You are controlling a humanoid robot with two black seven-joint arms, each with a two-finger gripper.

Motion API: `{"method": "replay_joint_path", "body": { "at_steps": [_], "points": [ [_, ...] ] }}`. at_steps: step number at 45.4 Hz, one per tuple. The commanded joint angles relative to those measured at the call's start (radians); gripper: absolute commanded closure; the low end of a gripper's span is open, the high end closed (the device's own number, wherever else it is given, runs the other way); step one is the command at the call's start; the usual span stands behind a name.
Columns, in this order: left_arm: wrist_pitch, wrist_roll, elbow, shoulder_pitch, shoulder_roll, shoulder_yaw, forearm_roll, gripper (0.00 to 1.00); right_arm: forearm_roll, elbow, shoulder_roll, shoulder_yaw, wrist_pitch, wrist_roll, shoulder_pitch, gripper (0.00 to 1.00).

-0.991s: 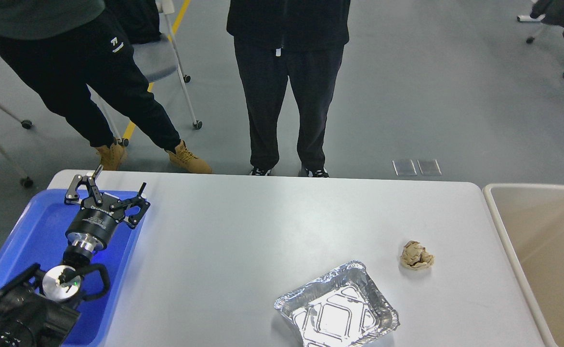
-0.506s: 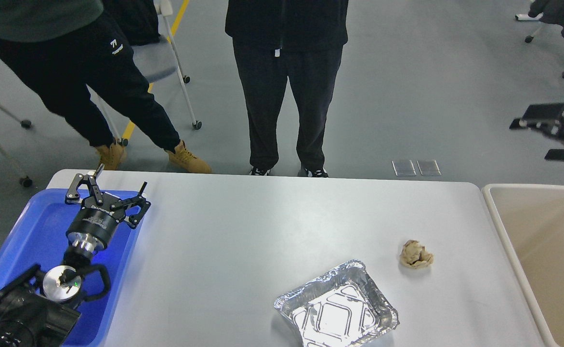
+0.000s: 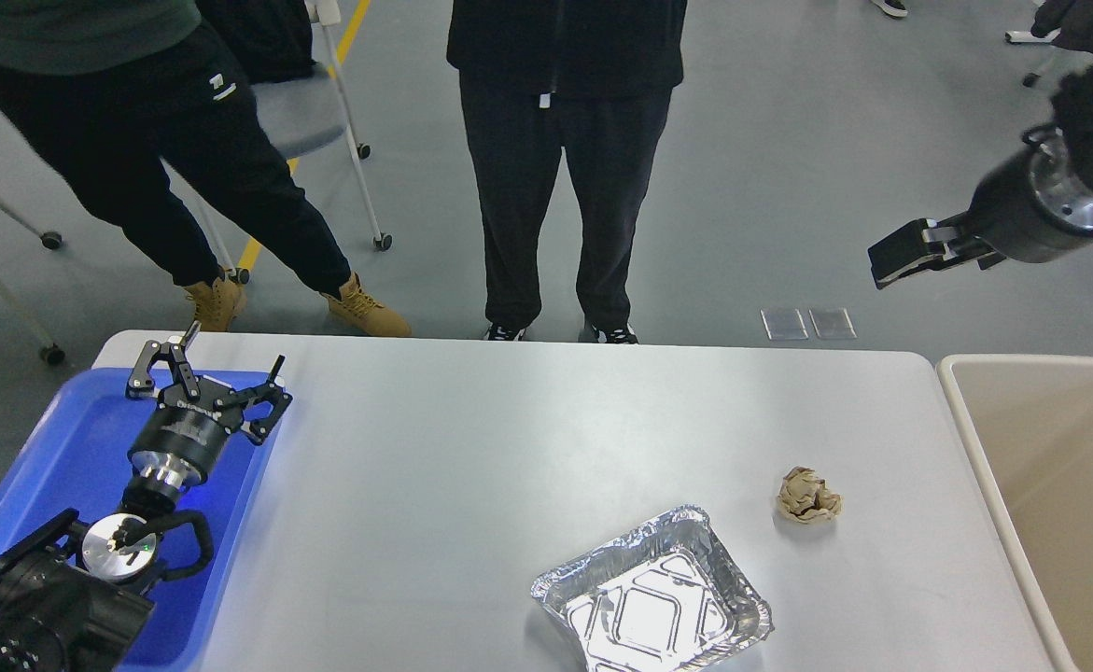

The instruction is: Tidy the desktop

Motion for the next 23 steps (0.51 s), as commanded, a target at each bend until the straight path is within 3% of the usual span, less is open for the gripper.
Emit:
{"method": "replay_joint_path", "body": {
  "at_steps": [1,13,23],
  "points": [
    [0.0,0.0,0.0,0.001,0.0,0.0,0.0,0.0,-0.006,0.066,0.131,-0.066,0.154,0.015,0.099,0.0],
    [0.0,0.0,0.0,0.001,0.0,0.0,0.0,0.0,0.005,0.116,0.18,-0.113,0.272,0.015,0.123,0.0],
    [0.0,0.0,0.0,0.001,0.0,-0.002,0.0,0.0,0.052,0.1,0.182,-0.112,0.272,0.011,0.023,0.0]
  ]
}}
